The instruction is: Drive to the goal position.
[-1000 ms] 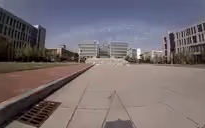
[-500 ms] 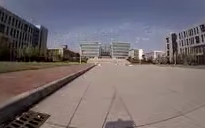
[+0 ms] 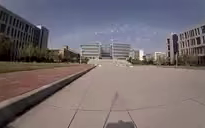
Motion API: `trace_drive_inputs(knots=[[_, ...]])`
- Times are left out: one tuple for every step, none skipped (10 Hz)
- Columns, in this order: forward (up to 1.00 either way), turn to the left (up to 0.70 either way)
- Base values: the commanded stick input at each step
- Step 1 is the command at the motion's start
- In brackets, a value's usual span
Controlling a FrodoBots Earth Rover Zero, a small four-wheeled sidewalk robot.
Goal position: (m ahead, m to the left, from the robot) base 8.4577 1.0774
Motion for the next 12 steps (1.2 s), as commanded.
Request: trace_drive_inputs(knots=[[0.70, 0.01], [0.70, 0.01], [0.70, 0.01], [0.70, 0.01], [0.70, 0.01], [0.70, 0.01], [0.70, 0.01], [0.70, 0.01], [0.70, 0.01], [0.70, 0.01], [0.70, 0.01], [0.70, 0.01]])
